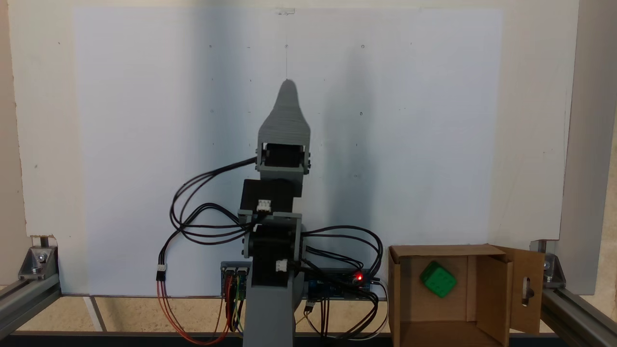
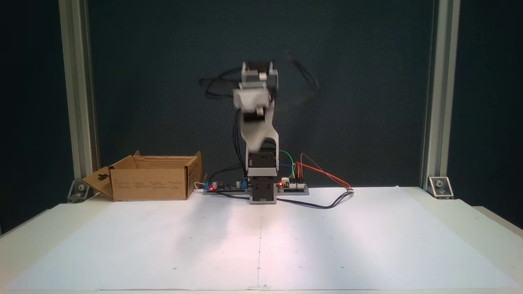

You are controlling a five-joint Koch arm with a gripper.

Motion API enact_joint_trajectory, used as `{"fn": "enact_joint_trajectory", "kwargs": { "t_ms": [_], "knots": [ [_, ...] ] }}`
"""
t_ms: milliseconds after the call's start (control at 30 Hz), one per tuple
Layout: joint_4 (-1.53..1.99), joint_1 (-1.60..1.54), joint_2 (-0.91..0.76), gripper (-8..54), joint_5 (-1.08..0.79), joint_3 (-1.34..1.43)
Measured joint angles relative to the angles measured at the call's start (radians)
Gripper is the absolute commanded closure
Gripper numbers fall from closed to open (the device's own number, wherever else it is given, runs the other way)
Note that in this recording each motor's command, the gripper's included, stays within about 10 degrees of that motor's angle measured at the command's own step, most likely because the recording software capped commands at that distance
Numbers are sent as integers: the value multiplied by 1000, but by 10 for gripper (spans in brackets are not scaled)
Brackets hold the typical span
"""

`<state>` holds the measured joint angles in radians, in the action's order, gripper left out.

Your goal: Grasp a green dice and put it in the bin.

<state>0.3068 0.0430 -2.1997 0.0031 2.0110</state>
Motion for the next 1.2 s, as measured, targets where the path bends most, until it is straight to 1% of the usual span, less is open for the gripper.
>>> {"fn": "enact_joint_trajectory", "kwargs": {
  "t_ms": [67, 167, 467, 1200],
  "knots": [
    [-87, -5, -48, 23, 0, 129],
    [-219, -3, -58, 22, 2, 268],
    [-609, -8, -58, 21, 3, 540],
    [-1499, 2, -58, 14, -2, 1062]
  ]
}}
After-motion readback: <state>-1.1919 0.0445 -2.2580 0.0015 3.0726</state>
